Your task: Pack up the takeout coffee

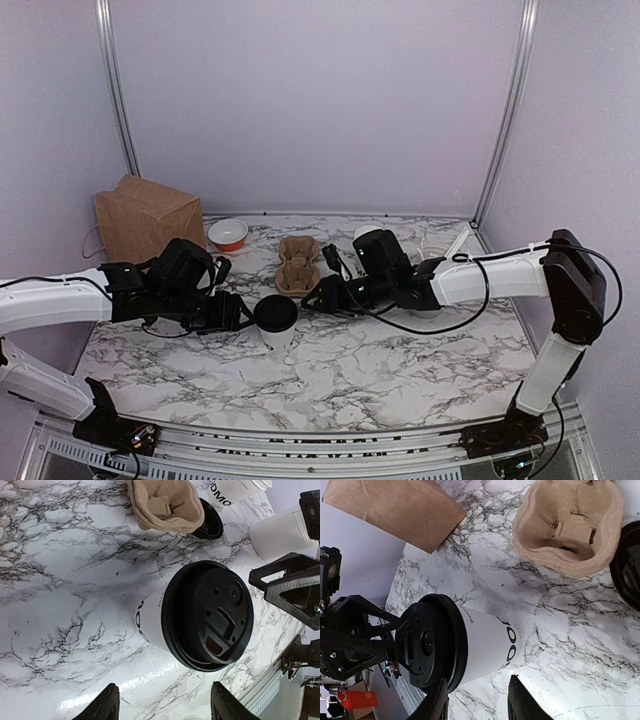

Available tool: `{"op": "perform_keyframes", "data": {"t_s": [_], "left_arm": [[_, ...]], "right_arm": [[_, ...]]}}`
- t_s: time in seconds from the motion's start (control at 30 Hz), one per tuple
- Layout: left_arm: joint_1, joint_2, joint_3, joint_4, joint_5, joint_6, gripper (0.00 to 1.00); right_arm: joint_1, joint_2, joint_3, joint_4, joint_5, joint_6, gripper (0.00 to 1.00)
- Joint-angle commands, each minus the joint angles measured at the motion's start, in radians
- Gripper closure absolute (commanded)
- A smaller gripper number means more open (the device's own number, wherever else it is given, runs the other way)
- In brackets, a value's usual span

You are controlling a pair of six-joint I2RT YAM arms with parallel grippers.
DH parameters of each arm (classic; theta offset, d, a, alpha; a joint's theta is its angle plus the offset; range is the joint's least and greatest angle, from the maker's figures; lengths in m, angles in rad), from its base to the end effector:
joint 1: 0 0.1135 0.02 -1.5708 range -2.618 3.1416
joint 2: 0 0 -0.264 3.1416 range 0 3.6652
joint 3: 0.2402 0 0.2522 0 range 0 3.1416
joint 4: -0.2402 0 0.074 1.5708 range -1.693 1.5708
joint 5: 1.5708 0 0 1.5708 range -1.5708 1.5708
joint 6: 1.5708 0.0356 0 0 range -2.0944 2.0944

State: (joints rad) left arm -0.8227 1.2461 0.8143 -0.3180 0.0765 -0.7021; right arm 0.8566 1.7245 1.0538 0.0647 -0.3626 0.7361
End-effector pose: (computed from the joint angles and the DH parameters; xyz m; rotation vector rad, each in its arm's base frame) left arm 0.1772 -0.1950 0.2411 0.1904 2.4696 -0.8130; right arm 0.2379 0.2937 0.2080 -0.3790 2.4109 1.2208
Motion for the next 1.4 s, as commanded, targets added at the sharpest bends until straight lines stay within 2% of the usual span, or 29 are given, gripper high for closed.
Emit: {"op": "perform_keyframes", "data": {"t_s": [0.0,0.83,1.37], "left_arm": [[0.002,-0.016,-0.033,0.050,0.043,-0.048,0.38],[0.038,0.071,-0.019,0.085,0.052,0.002,0.38],[0.094,0.199,0.095,0.076,0.066,0.103,0.38]], "right_arm": [[-0.005,0.030,0.060,-0.025,-0.038,-0.038,0.60],[0.006,0.013,0.032,0.002,-0.020,-0.003,0.63],[0.010,-0.025,0.020,-0.031,0.010,-0.010,0.63]]}}
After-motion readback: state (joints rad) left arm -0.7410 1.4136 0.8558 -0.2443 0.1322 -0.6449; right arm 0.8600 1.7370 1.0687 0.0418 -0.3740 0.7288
